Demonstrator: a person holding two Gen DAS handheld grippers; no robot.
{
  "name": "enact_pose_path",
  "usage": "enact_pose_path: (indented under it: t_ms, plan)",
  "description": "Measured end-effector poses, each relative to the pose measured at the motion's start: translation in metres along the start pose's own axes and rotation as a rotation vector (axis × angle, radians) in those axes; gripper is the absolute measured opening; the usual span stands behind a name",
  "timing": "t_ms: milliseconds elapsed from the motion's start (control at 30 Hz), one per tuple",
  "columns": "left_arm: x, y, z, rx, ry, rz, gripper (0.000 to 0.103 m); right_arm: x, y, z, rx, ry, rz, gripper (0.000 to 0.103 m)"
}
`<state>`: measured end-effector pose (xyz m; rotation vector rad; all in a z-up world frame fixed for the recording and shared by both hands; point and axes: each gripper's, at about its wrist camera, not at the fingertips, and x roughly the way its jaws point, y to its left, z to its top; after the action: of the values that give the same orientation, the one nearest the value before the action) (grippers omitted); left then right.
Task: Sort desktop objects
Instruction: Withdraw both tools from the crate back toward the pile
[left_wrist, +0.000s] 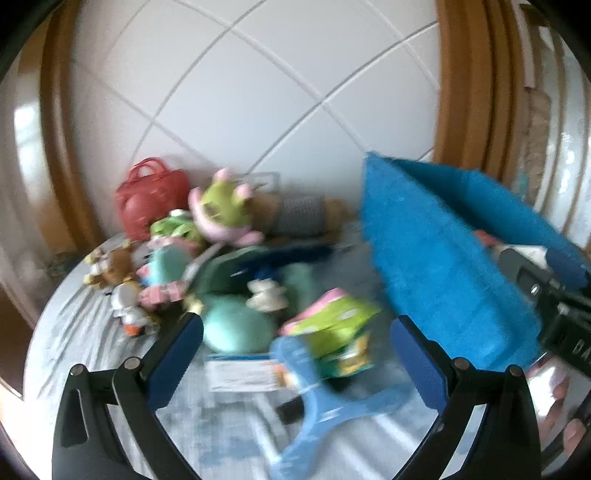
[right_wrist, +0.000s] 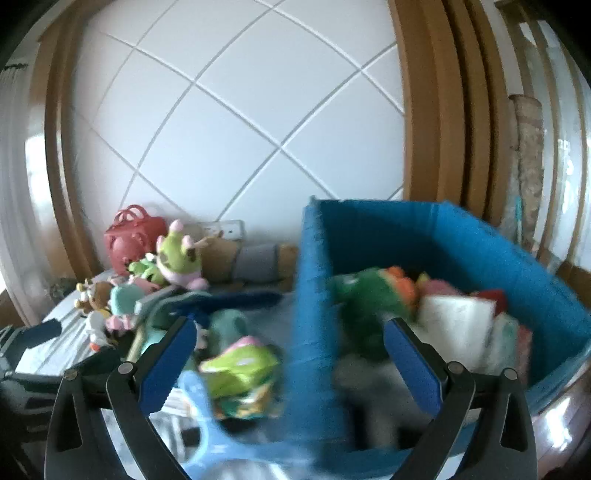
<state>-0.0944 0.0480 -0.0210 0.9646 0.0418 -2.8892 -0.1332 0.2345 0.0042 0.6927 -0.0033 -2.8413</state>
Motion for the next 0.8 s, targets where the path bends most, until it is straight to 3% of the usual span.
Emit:
enact_pose_path:
  t_ms: [167,300,633,800]
  plan:
    - [0.012,0.077,-0.027,-0.032,0.058,0.071,0.103,0.019,0.058,-0.021,0.015,0.028,0.012,0.103]
    - [0.028,0.126,-0.046,-0.086,0.128,0.111,0.103,0.054,0.097,-0.039,-0.029,0.146,0.062,0.103]
    - [0.053,0.200,-0.073,-0.204,0.202,0.241,0.103,0.121,0.170,-0.062,-0.106,0.250,0.207,0.103]
    - [0.067,0.241,-0.075,-0.244,0.233,0.259,0.103,0.145,0.206,-0.063,-0.136,0.296,0.213,0.103]
